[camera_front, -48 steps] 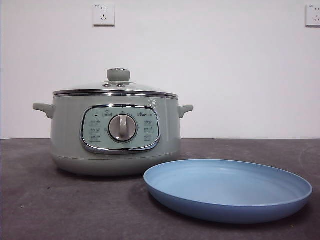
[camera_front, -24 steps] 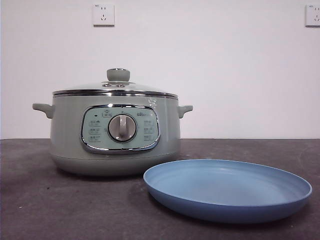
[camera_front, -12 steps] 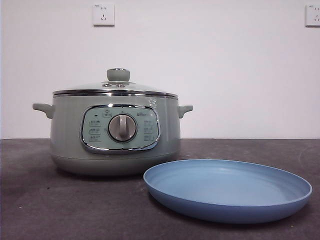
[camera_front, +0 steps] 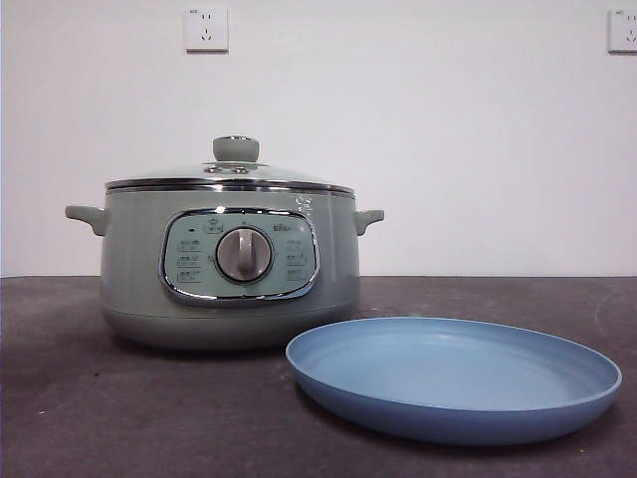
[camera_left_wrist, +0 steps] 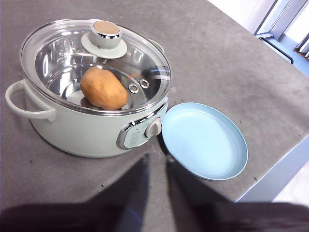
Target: Take the potato out from the steamer,put the potato on the plate,close the lid
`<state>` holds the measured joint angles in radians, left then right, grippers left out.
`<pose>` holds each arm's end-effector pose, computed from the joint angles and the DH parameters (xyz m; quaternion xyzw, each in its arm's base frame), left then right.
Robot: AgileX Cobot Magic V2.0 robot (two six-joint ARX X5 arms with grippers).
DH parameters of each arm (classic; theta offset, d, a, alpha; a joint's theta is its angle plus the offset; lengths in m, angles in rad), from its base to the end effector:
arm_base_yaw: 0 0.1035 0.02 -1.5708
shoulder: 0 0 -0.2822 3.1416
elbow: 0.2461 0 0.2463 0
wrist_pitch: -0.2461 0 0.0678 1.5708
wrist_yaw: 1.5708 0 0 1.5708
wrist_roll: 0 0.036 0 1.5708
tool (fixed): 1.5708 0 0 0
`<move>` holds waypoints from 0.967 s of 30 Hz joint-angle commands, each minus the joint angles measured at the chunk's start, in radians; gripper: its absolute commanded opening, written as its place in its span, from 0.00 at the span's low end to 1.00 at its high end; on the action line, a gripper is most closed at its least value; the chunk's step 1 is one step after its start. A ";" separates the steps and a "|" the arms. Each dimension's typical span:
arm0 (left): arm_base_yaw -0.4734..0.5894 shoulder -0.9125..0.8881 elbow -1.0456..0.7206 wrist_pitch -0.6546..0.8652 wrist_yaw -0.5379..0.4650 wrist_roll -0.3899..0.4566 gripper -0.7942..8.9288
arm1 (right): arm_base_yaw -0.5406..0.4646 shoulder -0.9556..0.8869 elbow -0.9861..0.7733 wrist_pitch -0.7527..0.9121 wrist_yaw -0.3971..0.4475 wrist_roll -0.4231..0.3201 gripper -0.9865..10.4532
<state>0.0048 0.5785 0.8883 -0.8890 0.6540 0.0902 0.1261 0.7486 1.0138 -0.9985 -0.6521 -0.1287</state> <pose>0.0737 -0.0215 0.3350 -0.0513 0.2562 -0.3175 0.9116 0.0961 0.0342 0.3516 0.0375 0.3227 0.3757 0.8680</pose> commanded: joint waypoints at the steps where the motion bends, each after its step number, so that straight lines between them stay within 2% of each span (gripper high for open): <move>1: 0.002 -0.003 0.003 0.003 -0.013 0.018 0.79 | 0.003 -0.002 0.002 0.003 0.000 -0.011 0.46; 2: 0.002 -0.003 0.003 0.003 -0.021 0.018 0.80 | 0.003 -0.002 0.002 0.004 0.001 -0.011 0.58; 3: 0.002 -0.003 0.003 0.003 -0.026 0.018 0.80 | 0.003 -0.001 0.002 0.003 0.004 -0.010 0.64; 4: 0.002 -0.003 0.003 0.004 -0.028 0.018 0.80 | 0.003 0.001 0.002 0.003 0.004 -0.008 0.67; 14: 0.001 -0.003 0.003 0.005 -0.027 0.018 0.80 | 0.003 0.011 0.002 0.003 0.003 0.020 0.66; 17: 0.001 -0.003 0.003 0.010 -0.027 0.018 0.80 | 0.003 0.011 0.002 0.003 0.003 0.050 0.66; 22: 0.001 -0.002 0.003 0.072 -0.029 0.007 0.80 | 0.009 0.018 0.002 0.011 0.003 0.058 0.66; 29: -0.001 0.096 0.004 0.155 -0.024 0.007 0.80 | 0.031 0.041 0.002 0.010 0.003 0.068 0.66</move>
<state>0.0044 0.6575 0.8909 -0.7525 0.6243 0.0967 0.1528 0.7906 1.0138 -0.9951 -0.6506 -0.0681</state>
